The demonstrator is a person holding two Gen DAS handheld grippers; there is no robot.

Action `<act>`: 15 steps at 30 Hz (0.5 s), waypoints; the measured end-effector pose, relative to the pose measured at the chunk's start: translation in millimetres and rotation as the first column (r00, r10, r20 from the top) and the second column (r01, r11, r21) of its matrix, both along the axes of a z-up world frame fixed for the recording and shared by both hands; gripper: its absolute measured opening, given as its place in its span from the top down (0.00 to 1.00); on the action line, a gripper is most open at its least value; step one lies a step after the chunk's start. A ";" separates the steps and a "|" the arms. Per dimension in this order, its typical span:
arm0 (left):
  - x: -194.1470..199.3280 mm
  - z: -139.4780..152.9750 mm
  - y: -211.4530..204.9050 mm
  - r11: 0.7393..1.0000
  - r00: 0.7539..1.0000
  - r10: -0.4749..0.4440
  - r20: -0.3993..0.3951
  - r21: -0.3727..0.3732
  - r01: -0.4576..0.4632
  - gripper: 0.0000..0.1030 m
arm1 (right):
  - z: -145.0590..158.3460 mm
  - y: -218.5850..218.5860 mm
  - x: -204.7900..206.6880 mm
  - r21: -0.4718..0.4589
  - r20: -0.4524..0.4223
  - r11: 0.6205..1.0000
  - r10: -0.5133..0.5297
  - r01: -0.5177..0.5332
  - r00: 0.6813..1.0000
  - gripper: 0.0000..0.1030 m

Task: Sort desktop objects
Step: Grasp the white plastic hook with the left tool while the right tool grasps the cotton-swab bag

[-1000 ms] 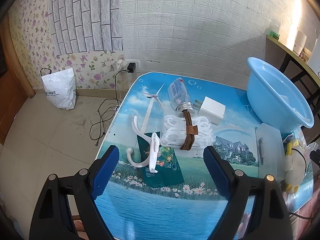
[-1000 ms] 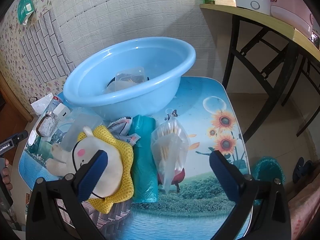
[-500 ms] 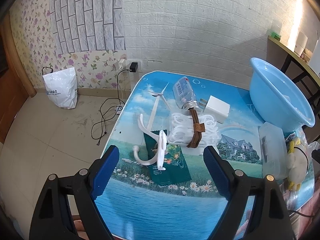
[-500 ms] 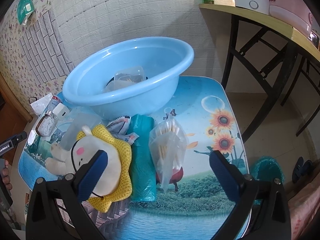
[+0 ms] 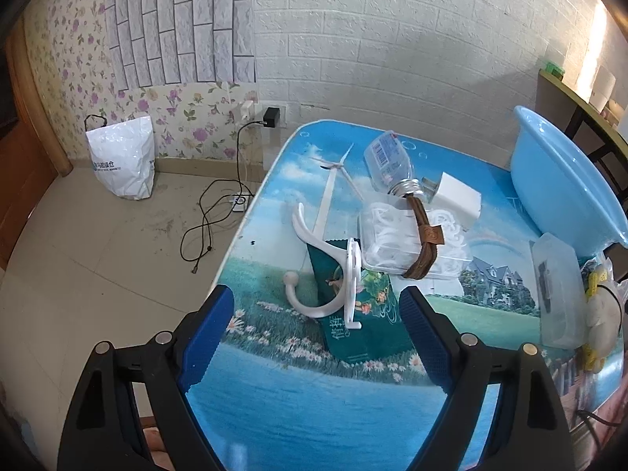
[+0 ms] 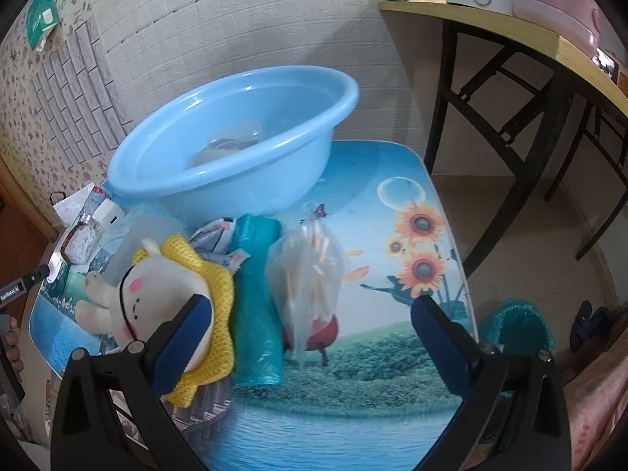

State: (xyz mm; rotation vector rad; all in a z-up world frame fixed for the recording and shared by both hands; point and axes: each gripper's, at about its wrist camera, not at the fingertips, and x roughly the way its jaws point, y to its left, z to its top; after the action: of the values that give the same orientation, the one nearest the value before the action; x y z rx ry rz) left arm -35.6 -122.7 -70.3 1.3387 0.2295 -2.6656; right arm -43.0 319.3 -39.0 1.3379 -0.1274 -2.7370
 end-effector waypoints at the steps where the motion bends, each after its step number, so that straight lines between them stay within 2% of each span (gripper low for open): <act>1: -3.3 -3.4 0.0 1.000 1.000 -0.006 0.005 0.004 0.006 0.16 | 0.1 2.8 -0.4 0.001 0.001 1.000 -0.007 0.007 1.000 0.00; 6: -13.4 -14.9 3.6 1.000 0.999 -0.031 0.018 -0.002 0.031 0.18 | 0.1 20.7 -3.2 0.015 -0.001 0.998 -0.061 0.061 0.998 0.00; 12: -19.9 -20.3 9.6 0.998 0.998 -0.057 0.003 -0.001 0.057 0.34 | -1.8 25.1 -11.5 -0.013 0.016 0.996 -0.083 0.083 0.996 0.00; 14: -20.4 -20.3 10.5 0.998 0.998 -0.064 -0.010 0.000 0.064 0.45 | -2.8 22.0 -15.7 -0.039 0.018 0.997 -0.073 0.073 0.997 0.01; 15: -20.4 -20.0 10.5 0.998 0.997 -0.070 -0.016 0.007 0.070 0.47 | -3.6 19.7 -17.5 -0.041 0.012 0.997 -0.068 0.068 0.998 0.03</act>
State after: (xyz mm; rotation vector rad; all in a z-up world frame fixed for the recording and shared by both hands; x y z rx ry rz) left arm -56.0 -112.2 -90.3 1.3530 0.1981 -2.7358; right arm -60.5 339.0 -42.6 1.3627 -0.2332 -2.7667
